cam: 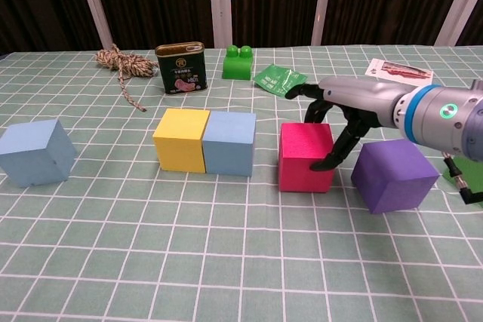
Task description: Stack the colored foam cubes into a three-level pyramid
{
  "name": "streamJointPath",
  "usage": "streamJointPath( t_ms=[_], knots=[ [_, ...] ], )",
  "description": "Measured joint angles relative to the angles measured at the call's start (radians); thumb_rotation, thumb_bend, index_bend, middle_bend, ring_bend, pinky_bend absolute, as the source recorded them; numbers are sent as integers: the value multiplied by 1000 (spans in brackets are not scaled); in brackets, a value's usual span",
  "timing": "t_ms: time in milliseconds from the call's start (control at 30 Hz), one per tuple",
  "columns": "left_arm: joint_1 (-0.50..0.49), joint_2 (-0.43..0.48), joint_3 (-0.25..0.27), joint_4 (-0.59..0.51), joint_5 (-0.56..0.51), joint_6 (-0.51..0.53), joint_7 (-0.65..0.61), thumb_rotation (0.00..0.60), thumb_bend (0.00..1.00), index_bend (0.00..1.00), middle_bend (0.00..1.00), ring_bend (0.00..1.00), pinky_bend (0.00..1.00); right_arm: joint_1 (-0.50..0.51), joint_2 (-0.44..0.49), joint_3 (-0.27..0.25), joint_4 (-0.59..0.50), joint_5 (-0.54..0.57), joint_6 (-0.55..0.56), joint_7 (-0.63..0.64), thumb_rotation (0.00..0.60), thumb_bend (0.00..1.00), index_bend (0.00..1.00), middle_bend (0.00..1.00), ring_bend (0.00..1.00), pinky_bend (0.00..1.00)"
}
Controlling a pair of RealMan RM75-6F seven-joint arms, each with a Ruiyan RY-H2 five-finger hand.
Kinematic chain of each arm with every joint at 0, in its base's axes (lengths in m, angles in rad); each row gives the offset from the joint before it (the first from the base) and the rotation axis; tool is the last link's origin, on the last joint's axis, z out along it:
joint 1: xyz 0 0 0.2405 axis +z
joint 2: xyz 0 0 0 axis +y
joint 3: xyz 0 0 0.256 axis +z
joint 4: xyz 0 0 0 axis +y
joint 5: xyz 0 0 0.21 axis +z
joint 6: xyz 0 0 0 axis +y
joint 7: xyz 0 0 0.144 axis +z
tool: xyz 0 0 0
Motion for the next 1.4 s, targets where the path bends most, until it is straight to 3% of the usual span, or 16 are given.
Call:
streamJointPath(
  t_ms=[700, 1400],
  knots=[
    [3, -7, -13, 10, -13, -22, 11, 600, 132, 0, 88, 0, 76, 50, -14, 45, 34, 166, -17, -49, 600, 244, 0, 397, 262, 0],
    [4, -12, -22, 23, -30, -45, 16, 600, 133, 0, 88, 0, 76, 81, -49, 60, 48, 230, 13, -80, 600, 248, 0, 397, 270, 0]
  ],
)
